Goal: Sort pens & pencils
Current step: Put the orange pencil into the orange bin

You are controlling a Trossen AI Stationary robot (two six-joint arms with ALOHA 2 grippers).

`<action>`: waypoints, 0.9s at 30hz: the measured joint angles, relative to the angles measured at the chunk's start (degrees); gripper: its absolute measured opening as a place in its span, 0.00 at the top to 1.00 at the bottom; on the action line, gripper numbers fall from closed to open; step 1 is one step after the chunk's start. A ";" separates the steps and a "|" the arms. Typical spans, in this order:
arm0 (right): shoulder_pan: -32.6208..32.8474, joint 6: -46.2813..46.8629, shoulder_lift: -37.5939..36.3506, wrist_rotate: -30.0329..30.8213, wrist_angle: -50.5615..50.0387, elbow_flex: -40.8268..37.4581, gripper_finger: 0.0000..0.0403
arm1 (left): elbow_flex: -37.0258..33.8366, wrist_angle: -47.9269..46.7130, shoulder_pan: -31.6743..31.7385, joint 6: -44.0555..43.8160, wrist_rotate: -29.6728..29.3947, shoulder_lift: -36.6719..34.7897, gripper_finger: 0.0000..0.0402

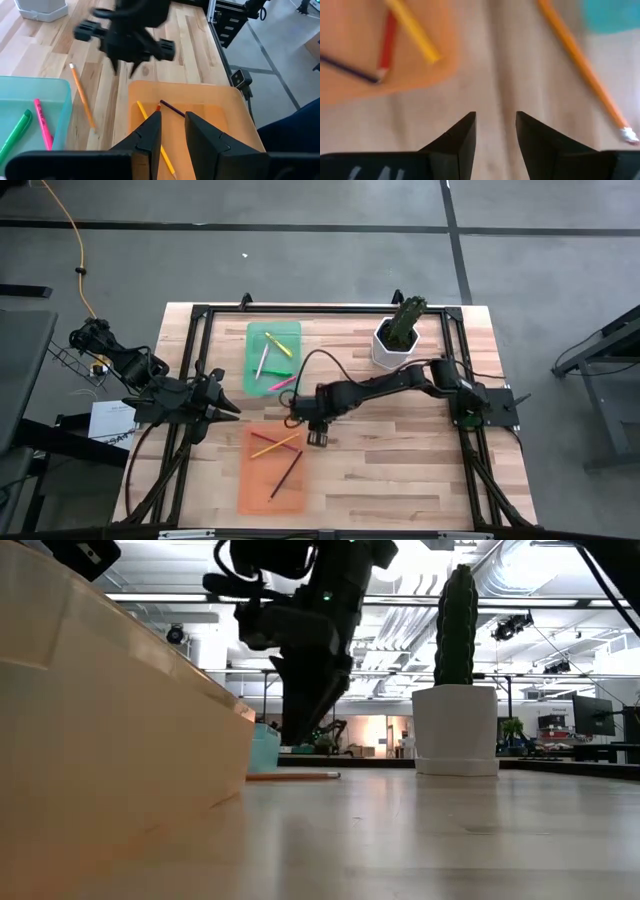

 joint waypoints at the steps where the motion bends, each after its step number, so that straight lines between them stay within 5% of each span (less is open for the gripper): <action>1: -0.57 -0.13 0.00 0.69 -0.24 0.39 0.68 | 0.00 0.00 0.00 0.01 0.00 0.00 0.82; 13: -6.79 1.19 0.00 1.25 -1.93 0.88 0.68 | 0.00 0.07 0.00 -0.07 0.04 0.00 0.82; 27: -11.66 -12.17 0.00 2.32 -3.00 0.88 0.68 | 0.00 0.05 0.02 -0.24 0.02 0.00 0.82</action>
